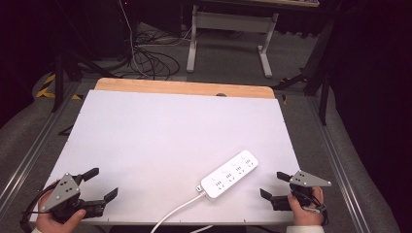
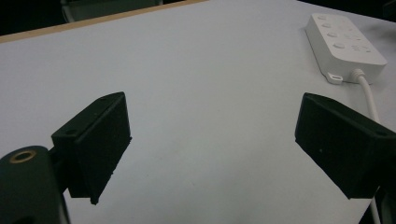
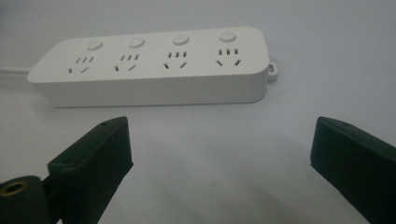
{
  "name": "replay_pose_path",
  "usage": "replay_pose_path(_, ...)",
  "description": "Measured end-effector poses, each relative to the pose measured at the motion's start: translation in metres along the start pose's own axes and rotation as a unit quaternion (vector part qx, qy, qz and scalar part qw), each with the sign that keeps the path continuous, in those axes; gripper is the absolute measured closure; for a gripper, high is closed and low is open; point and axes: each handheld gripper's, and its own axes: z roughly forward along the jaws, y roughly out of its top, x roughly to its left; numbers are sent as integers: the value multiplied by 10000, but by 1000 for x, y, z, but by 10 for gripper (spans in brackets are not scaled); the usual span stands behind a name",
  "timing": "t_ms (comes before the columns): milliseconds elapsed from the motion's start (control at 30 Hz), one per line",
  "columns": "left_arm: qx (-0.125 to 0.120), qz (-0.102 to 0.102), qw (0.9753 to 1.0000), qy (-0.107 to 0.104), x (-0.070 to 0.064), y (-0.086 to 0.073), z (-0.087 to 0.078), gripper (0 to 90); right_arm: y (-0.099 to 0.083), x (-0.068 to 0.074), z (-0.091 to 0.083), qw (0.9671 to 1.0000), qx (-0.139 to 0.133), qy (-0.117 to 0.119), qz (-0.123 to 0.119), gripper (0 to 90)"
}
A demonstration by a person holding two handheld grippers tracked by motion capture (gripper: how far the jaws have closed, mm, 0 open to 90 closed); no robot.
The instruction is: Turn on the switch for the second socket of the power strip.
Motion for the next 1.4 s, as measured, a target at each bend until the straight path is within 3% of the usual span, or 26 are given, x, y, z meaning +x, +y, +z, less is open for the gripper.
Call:
replay_pose_path(333,66,142,9999,24,0,-1,1,116,-10,4,5,9998,187,-102,49,57)
replay_pose_path(433,71,189,9998,31,0,-1,2,123,-13,6,10,9995,278,-14,151,61)
replay_pose_path(667,1,-31,10000,3,3,-4,2,123,-7,10,8,9996,66,-68,-262,61)
replay_pose_path(833,-63,36,10000,3,3,-4,3,121,-4,12,5,9989,-2,-15,-458,62)
replay_pose_path(1400,-13,118,9999,12,2,-3,2,119,-4,13,5,9988,-31,40,-485,60)
